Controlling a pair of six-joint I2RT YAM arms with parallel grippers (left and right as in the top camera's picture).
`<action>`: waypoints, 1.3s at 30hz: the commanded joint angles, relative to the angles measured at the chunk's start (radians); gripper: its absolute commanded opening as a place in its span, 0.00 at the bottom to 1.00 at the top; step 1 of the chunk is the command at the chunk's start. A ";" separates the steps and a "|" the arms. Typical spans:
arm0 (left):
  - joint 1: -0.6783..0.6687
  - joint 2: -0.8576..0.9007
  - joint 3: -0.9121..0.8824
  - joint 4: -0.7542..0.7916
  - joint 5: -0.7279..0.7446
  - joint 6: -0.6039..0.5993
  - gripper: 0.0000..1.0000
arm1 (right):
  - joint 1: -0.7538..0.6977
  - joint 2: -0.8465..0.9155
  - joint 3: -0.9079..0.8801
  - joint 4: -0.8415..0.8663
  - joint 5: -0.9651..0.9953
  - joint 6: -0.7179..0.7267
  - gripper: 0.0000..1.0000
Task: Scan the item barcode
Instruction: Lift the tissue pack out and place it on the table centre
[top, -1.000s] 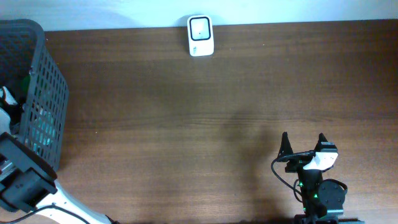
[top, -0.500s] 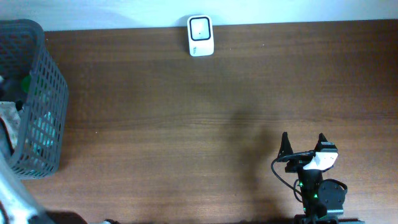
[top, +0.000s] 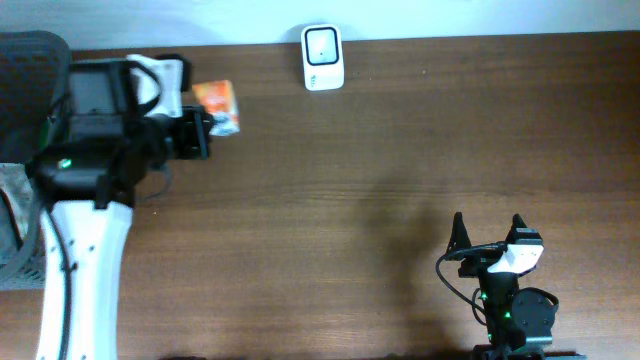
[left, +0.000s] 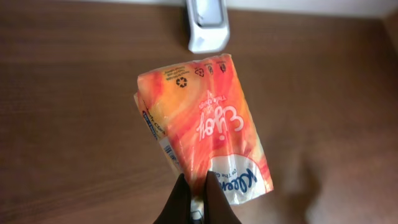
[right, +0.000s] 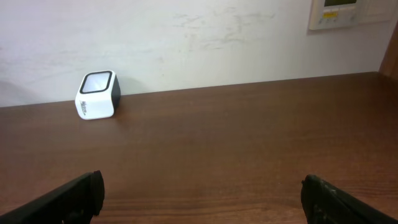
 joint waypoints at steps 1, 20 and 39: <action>-0.117 0.081 0.002 -0.023 -0.020 0.020 0.00 | 0.006 -0.008 -0.008 -0.002 -0.002 0.006 0.98; -0.449 0.549 -0.126 -0.020 -0.026 0.115 0.00 | 0.006 -0.008 -0.008 -0.002 -0.002 0.006 0.98; -0.388 0.491 0.413 -0.180 -0.036 0.149 0.64 | 0.006 -0.008 -0.008 -0.003 -0.002 0.006 0.98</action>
